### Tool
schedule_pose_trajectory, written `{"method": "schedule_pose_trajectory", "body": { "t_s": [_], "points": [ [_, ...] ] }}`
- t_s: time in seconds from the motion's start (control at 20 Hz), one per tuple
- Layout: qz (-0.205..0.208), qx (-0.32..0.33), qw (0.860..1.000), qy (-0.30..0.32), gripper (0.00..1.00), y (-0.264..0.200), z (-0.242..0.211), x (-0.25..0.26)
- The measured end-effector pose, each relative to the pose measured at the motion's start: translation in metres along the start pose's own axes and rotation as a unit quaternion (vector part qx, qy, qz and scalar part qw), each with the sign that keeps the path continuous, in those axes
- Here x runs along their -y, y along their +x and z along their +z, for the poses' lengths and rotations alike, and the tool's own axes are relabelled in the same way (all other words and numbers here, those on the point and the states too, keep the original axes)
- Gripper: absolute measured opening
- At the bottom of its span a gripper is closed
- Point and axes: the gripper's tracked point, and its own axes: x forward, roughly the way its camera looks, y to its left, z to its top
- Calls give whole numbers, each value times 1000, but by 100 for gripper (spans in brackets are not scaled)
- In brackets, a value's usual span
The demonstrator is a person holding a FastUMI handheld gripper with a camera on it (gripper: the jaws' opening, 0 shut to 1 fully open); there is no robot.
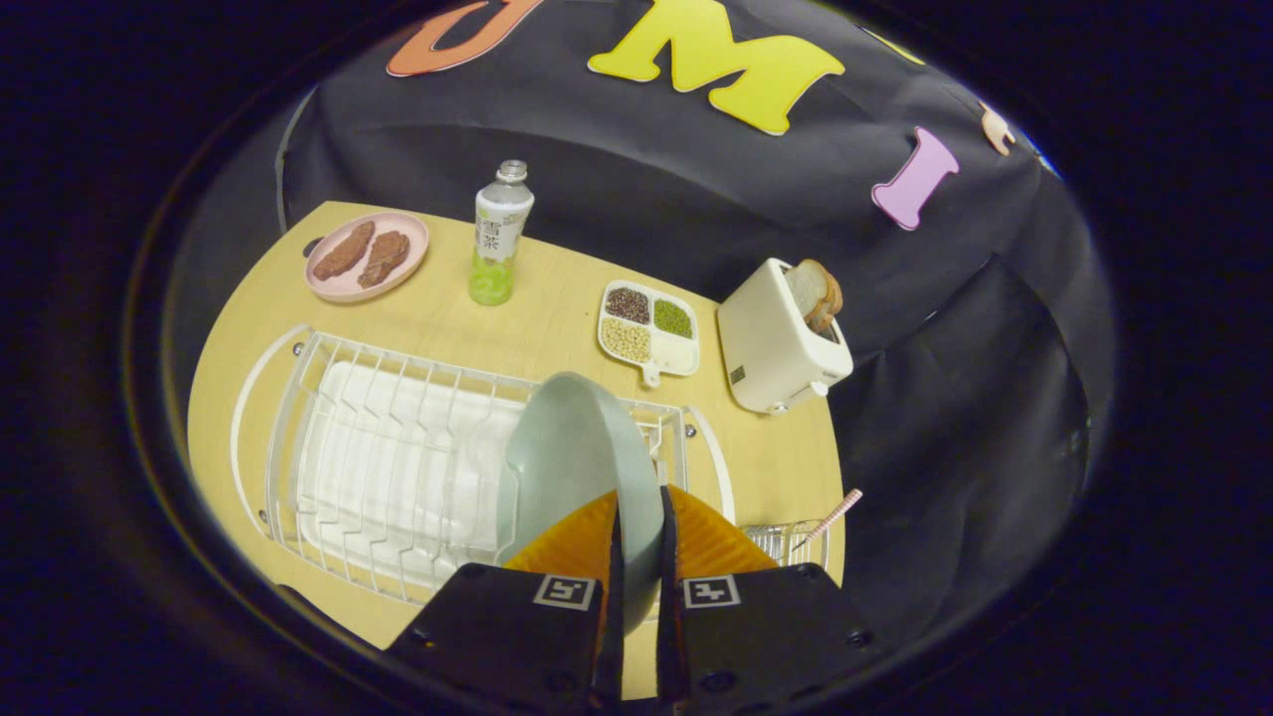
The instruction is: Take the plate from the dish rack, then take the spoon from the basket and place it into the plate.
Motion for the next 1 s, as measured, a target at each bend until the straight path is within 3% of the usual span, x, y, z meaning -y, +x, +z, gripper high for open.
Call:
{"method": "schedule_pose_trajectory", "body": {
  "t_s": [0.4, 0.7, 1.0],
  "points": [
    [-34, 42, 998, 17, 18, -23, -2, 30],
    [31, 99, 994, 46, 18, -74, -45, 51],
    [112, 163, 978, 62, 18, -110, -132, 45]
  ]
}}
